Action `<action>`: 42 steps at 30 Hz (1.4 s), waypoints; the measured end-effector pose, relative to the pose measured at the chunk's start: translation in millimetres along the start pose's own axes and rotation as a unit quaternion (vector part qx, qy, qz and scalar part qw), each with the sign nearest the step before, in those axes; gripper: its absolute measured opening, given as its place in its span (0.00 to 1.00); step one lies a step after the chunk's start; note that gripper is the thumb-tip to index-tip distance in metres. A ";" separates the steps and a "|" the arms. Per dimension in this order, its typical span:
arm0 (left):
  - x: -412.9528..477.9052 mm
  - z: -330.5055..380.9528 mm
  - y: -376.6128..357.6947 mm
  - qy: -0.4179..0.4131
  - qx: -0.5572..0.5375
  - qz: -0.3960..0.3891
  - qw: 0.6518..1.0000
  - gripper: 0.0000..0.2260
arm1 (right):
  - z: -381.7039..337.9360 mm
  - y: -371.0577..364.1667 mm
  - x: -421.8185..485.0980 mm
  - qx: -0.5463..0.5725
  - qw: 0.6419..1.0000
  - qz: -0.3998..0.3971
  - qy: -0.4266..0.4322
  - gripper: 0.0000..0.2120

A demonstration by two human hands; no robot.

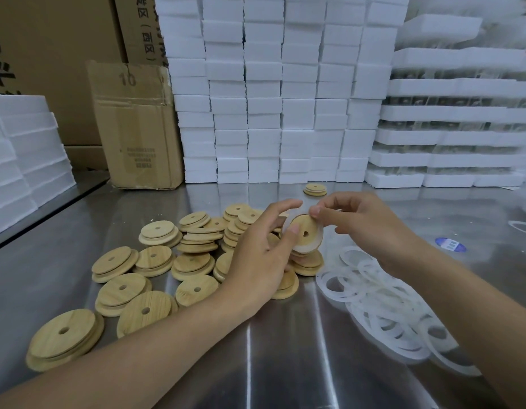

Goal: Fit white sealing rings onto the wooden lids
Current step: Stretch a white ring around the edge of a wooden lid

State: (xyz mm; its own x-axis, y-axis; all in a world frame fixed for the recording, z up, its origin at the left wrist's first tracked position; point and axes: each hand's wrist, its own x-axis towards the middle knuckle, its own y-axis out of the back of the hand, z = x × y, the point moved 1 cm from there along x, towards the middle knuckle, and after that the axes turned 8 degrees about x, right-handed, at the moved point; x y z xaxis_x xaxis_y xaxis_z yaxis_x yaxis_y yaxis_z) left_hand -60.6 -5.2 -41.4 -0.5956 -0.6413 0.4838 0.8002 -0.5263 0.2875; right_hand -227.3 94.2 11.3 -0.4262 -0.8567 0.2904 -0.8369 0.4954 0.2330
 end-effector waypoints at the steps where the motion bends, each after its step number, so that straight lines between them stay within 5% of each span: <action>1: -0.3 0.4 0.3 -0.005 0.005 0.000 1.000 0.14 | -0.3 0.8 0.1 0.002 1.000 -0.002 -0.006 0.09; 42: 0.4 8.4 2.2 0.019 -0.116 -0.021 0.993 0.11 | -2.3 18.8 3.2 0.027 0.997 -0.063 -0.027 0.09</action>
State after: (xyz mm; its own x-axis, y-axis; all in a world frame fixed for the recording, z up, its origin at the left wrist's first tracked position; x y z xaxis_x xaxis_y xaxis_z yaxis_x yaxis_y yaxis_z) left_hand -58.5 -1.9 -33.6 -0.6342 -0.6339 0.4427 0.7393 -0.6648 0.1070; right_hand -243.5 101.1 18.7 -0.3326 -0.9191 0.2115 -0.9015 0.3757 0.2148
